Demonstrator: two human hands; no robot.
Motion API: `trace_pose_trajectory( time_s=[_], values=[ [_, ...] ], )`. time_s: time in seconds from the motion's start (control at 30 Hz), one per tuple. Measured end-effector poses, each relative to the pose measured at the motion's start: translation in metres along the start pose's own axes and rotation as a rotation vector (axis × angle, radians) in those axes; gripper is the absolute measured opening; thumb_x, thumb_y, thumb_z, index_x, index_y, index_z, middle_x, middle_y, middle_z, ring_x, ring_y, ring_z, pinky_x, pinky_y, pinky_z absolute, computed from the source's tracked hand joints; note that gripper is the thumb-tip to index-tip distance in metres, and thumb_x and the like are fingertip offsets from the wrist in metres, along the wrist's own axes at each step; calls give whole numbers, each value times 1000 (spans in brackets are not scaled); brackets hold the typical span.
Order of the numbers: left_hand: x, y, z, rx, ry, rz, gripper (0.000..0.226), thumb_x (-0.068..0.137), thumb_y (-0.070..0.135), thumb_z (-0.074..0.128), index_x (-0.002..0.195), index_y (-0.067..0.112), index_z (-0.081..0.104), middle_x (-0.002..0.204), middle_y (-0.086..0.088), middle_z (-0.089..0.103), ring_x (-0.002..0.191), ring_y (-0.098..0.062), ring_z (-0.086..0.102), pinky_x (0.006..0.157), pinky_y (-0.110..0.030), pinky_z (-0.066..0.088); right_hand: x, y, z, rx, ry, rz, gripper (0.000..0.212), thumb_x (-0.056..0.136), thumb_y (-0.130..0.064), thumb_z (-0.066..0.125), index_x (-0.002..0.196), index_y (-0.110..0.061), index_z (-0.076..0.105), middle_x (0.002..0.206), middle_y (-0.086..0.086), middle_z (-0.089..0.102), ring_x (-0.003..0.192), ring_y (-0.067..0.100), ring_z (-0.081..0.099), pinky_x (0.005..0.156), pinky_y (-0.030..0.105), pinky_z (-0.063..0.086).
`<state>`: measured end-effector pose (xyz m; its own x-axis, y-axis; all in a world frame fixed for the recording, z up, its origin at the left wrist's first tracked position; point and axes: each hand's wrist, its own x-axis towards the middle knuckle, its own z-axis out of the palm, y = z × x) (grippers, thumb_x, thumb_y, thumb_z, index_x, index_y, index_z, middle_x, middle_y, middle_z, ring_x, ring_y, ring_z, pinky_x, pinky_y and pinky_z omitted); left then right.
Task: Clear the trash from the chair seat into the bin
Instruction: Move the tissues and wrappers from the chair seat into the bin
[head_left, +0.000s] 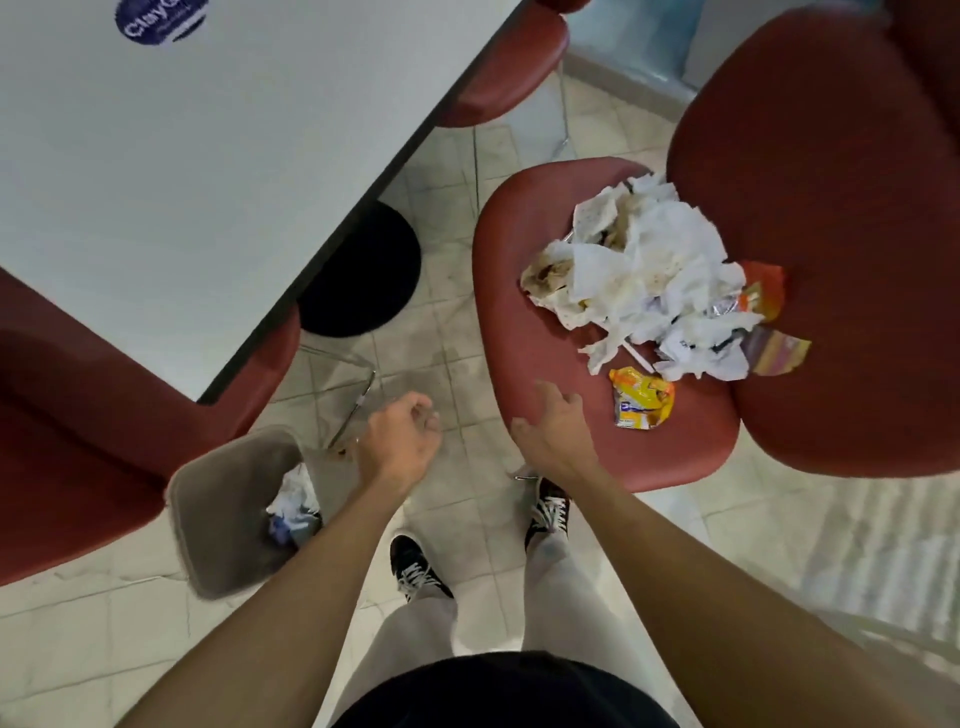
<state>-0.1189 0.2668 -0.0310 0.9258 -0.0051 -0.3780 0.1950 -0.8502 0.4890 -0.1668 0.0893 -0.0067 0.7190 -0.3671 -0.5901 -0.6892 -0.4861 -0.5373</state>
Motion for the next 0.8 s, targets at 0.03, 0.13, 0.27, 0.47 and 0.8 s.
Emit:
trace_pose_trajectory(
  time_s=[0.03,0.13,0.27,0.47,0.8],
  values=[
    [3,13,11,-11,-31,30,12,88,28,60,99,27,65,91,10,62,84,-15,58,77,-27,48,5,11,-10,10,17,23,60,86,-21,58,142,-20,36,138,17,33,102,35,59,92,34,44],
    [13,50,45,-28,-127,122,13,86,28,59,98,29,65,95,8,66,88,-14,62,79,-31,52,24,44,-39,38,67,79,62,84,-20,59,142,-19,38,137,18,34,106,35,57,94,37,47],
    [23,98,87,3,-217,205,19,85,28,65,104,29,65,96,8,63,87,-11,59,75,-24,45,51,85,-69,47,110,164,63,82,-21,64,141,-18,40,132,19,37,115,39,49,96,41,45],
    [46,150,151,69,-311,288,24,82,24,68,105,27,65,97,5,62,91,-15,60,85,-31,51,91,139,-93,92,126,293,65,79,-27,67,140,-23,43,131,16,38,117,39,48,101,39,43],
    [105,190,232,259,-409,413,44,81,2,61,116,28,65,129,-1,49,116,-24,53,90,-37,49,152,192,-92,53,-4,264,69,78,-36,71,138,-41,36,131,11,31,111,39,52,94,45,49]
  ],
)
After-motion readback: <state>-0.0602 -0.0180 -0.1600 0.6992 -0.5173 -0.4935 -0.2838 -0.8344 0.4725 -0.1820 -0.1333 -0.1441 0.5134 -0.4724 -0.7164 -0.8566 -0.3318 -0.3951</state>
